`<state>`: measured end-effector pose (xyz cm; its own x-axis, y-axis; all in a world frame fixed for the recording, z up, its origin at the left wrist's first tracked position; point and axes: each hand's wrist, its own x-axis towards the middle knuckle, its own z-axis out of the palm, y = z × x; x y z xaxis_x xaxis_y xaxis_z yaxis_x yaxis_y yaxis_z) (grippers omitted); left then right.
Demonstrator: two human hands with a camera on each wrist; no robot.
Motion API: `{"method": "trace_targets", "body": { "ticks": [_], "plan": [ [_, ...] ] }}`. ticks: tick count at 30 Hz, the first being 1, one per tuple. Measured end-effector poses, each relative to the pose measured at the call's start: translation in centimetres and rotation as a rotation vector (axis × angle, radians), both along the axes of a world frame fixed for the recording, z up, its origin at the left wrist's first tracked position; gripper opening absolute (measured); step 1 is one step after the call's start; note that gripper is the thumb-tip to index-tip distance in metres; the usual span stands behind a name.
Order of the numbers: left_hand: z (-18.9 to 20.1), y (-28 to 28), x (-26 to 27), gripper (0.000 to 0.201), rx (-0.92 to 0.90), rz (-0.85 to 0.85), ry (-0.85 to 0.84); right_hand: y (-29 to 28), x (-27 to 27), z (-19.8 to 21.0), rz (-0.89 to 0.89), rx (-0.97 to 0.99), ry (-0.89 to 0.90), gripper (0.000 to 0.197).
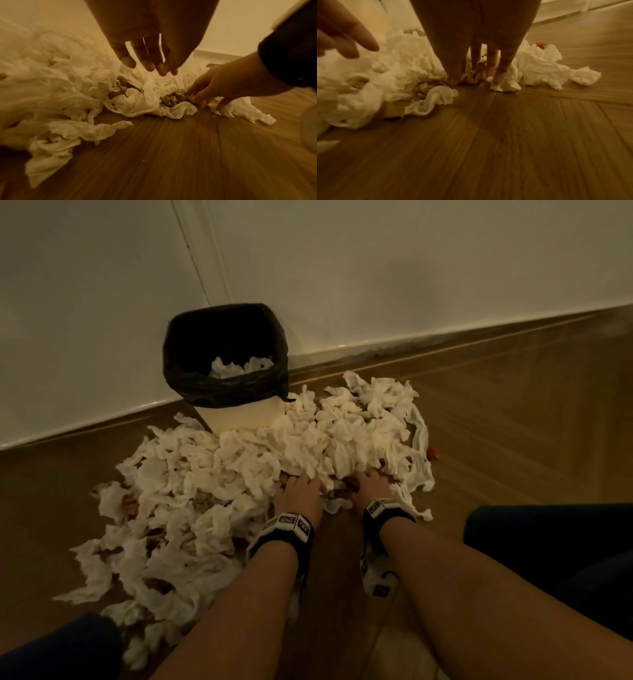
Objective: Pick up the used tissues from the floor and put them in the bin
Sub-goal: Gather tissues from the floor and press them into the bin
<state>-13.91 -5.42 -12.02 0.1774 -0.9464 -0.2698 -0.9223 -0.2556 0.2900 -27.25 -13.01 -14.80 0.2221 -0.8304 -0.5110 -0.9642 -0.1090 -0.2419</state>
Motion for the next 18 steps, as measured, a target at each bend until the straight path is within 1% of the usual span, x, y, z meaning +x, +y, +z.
{"method": "trace_targets", "body": {
  "ticks": [1,3,5,7,8,9,10,12,14,15,18],
  "plan": [
    [-0.2,0.0,-0.1,0.022,-0.014,0.002,0.005,-0.1,0.0,-0.2,-0.003,0.006,-0.002,0.043],
    [-0.5,0.2,-0.3,0.021,-0.032,-0.009,-0.004,0.0,-0.2,-0.8,-0.072,-0.015,-0.06,0.034],
    [-0.9,0.6,-0.4,0.021,-0.043,-0.003,-0.015,0.4,-0.4,-1.2,-0.206,-0.067,-0.139,0.03],
    [-1.3,0.9,-0.4,0.022,-0.059,-0.007,-0.023,0.9,-0.4,-1.5,-0.346,-0.105,-0.221,0.031],
    [-1.5,1.0,-0.6,0.022,-0.064,-0.031,-0.031,1.2,-0.3,-1.4,-0.397,-0.114,-0.265,0.026],
    [-1.8,1.1,-0.8,0.023,-0.069,-0.068,-0.039,1.5,-0.1,-1.3,-0.429,-0.119,-0.29,0.017],
    [-2.1,1.1,-1.0,0.023,-0.072,-0.108,-0.044,1.8,0.1,-1.2,-0.441,-0.13,-0.307,0.014],
    [-2.7,1.0,-1.7,0.024,-0.059,-0.149,-0.025,2.4,0.5,-0.9,-0.449,-0.164,-0.301,0.032],
    [-3.3,0.6,-2.4,0.026,-0.012,-0.159,0.009,2.3,0.7,-0.8,-0.457,-0.171,-0.284,0.04],
    [-3.7,0.4,-2.7,0.029,0.009,-0.172,0.017,2.0,0.6,-0.9,-0.466,-0.148,-0.278,0.038],
    [-4.5,-0.1,-3.4,0.043,0.042,-0.219,0.009,1.4,0.2,-1.1,-0.517,-0.055,-0.309,0.021]
  ]
}}
